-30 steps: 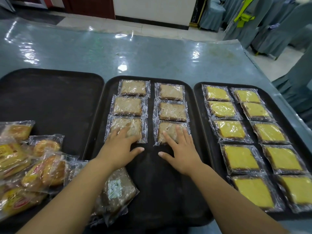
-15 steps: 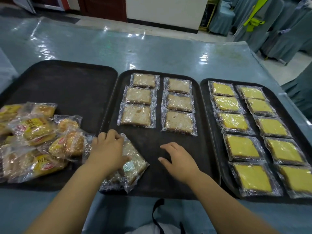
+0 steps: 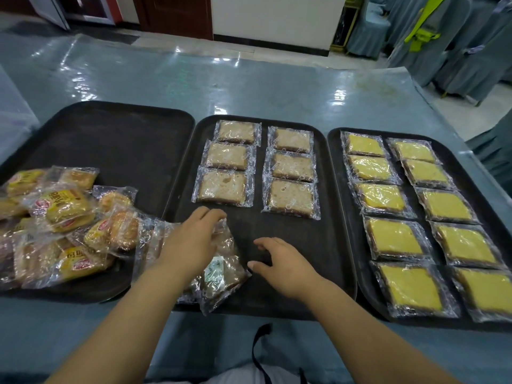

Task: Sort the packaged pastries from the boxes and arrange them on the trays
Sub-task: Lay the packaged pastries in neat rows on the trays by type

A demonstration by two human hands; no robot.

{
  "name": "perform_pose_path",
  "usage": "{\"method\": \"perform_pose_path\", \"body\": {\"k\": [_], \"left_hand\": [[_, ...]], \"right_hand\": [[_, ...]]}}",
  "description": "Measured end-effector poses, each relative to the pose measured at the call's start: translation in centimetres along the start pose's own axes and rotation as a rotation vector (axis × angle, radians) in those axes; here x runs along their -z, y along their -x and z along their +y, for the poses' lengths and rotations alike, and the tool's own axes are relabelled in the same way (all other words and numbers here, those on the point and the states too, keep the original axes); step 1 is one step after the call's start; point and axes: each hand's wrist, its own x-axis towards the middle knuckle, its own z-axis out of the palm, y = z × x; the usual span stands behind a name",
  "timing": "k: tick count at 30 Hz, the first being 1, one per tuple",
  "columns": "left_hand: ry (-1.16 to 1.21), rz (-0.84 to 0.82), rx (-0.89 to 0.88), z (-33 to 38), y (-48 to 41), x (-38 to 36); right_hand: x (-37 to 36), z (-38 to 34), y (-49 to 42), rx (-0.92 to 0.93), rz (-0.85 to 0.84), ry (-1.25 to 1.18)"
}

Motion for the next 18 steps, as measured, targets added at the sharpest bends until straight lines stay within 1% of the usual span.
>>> {"method": "perform_pose_path", "body": {"k": [2,4,6,8,11,14,16,18], "left_hand": [[0.151,0.031,-0.014,0.6,0.0,-0.1],[0.373,0.066,0.005,1.5,0.1,0.0],[0.55,0.104,0.02,2.6,0.2,0.1],[0.644,0.122,0.015,3.6,0.3,0.1],[0.598,0.198,-0.001,4.5,0.4,-0.1],[0.437,0.264,0.08,4.5,0.8,-0.6],[0.281,0.232,0.147,4.0,1.3,-1.2],[0.181,0.171,0.22,3.2,2.0,-2.1]], "right_hand": [[0.2,-0.1,0.0,-0.015,-0.023,-0.069],[0.5,-0.2,0.1,-0.03,-0.038,-0.184],[1.0,-0.2,0.3,-0.013,-0.002,-0.302],[2.0,-0.3,0.8,0.0,0.069,-0.363],[3.8,0.5,1.5,0.007,0.209,-0.308],[5.2,1.7,2.2,0.028,0.428,-0.122],[5.6,2.4,2.6,0.078,0.581,0.003],[5.3,3.5,2.8,0.159,0.639,0.15]]}}
